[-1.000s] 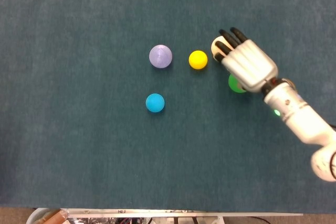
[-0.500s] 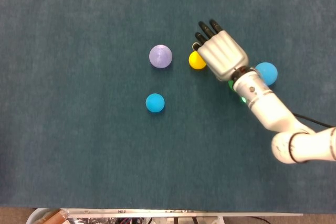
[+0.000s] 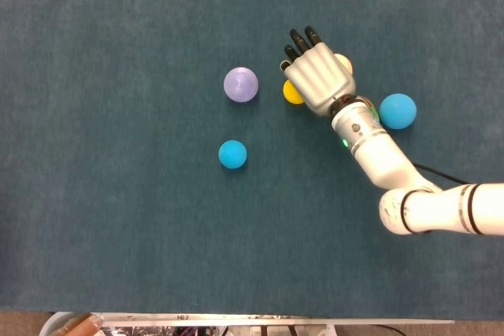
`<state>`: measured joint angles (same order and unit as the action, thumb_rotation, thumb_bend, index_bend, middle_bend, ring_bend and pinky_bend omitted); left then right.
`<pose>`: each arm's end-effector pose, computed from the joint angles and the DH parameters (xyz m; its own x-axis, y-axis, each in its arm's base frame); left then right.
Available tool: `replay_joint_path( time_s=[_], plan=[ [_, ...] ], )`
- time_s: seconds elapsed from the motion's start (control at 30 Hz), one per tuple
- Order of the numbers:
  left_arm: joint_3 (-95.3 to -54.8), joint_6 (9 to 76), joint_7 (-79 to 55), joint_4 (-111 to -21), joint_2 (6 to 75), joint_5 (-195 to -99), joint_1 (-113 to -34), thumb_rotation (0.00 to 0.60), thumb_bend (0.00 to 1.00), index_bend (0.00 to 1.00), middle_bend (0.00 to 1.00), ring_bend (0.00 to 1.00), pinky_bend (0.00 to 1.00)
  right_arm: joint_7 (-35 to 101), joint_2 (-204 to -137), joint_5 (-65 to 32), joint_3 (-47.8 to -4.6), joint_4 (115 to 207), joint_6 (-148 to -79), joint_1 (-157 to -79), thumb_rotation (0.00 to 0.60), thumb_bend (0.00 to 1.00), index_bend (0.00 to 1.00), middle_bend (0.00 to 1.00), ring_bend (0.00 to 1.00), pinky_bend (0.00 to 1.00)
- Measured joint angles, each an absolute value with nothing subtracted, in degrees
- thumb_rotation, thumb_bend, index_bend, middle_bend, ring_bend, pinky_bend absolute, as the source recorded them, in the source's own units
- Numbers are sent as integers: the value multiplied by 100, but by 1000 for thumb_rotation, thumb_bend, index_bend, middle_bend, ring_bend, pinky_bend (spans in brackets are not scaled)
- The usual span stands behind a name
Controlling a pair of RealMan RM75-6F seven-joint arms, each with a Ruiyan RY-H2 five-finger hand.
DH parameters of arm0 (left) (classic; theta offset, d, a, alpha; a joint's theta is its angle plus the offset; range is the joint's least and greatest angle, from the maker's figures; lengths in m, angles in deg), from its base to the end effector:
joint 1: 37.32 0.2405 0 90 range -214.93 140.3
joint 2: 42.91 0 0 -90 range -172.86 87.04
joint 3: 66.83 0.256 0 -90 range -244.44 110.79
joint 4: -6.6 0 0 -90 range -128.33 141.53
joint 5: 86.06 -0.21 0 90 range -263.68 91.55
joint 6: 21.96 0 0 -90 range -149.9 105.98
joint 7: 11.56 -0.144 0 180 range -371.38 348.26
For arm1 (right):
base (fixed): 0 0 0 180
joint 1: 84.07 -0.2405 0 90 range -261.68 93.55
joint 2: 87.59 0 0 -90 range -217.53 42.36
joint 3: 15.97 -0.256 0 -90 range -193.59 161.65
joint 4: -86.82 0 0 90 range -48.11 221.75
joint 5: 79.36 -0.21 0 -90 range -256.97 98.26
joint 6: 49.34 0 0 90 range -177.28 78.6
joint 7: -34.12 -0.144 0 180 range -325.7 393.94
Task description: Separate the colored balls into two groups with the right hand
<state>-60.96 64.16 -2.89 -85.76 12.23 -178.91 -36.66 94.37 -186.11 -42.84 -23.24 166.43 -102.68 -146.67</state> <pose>-0.3312 0.1165 0.1866 0.3965 0.1787 0.9005 0.9158 -0.0087 -0.4015 -0.0730 -0.3645 -0.0794 0.8582 -0.1346 0.4954 -0.4867 -0.5206 0.7016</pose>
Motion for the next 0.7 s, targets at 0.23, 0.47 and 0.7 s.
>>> replay_joint_path(
  time_s=[0.23, 0.47, 0.7],
  plan=[
    [-6101, 6411, -275, -8574, 1210, -17892, -3667, 600, 443, 316, 213, 209, 195, 9446, -18825, -4423, -2314, 16336, -10267, -14768, 600, 64, 388, 235, 53, 109],
    [-6070, 6381, -86, -8598, 1176, -17943, -3682, 600, 443, 316, 213, 209, 195, 9445, -18992, -4517, -2318, 16113, -10228, -14854, 600, 63, 406, 241, 53, 109],
    [-6063, 6378, -92, -8575, 1174, -17929, -3669, 600, 443, 317, 213, 209, 195, 9352, -19130, -4505, -2317, 15910, -10196, -14880, 600, 63, 440, 248, 53, 109]
  ],
)
